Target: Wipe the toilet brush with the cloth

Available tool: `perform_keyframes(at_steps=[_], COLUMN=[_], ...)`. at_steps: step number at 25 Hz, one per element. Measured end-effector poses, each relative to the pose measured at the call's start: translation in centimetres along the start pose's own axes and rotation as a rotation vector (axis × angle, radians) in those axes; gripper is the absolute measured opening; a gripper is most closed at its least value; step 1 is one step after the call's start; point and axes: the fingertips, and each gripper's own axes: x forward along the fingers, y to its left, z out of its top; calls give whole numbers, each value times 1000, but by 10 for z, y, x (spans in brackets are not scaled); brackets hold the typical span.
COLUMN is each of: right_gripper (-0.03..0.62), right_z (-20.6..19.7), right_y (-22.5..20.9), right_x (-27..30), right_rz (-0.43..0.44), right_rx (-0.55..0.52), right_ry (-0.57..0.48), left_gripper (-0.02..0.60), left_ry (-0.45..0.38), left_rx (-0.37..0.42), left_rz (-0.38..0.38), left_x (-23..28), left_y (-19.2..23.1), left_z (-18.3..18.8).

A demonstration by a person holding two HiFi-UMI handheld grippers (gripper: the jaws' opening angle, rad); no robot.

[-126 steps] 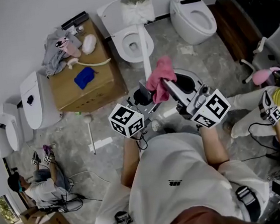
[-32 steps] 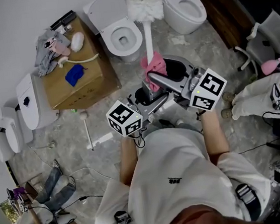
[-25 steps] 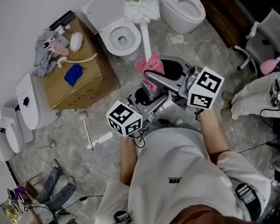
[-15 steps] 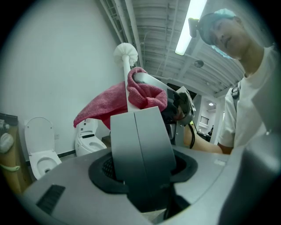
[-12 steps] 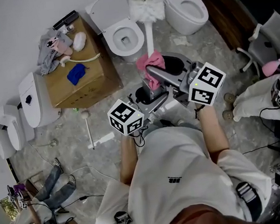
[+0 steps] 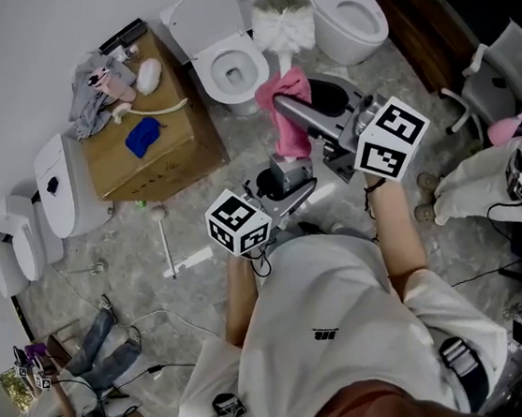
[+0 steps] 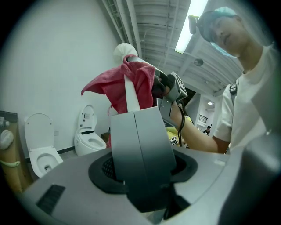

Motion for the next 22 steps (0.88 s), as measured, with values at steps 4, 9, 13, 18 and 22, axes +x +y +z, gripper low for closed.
perform_keyframes(at_steps=[4, 9, 13, 18, 22], right_gripper=[135, 135, 133, 119, 118], right_z=[9, 24, 29, 17, -7], right_y=[-1, -6, -4, -3, 9], right_x=[-2, -1, -1, -7, -11], right_rz=[-17, -32, -39, -31, 7], right_rx=[-13, 0, 42, 124, 116], right_ry=[-17, -48, -90, -113, -52], left_gripper=[233, 233, 233, 233, 232], left_ry=[-4, -9, -21, -12, -47], left_rx=[-3, -7, -12, -11, -37], left_rz=[-20, -32, -22, 30, 45], left_x=[-1, 1, 0, 2, 2], left_y=[-7, -10, -13, -13, -15], left_z=[-7, -5, -6, -13, -14])
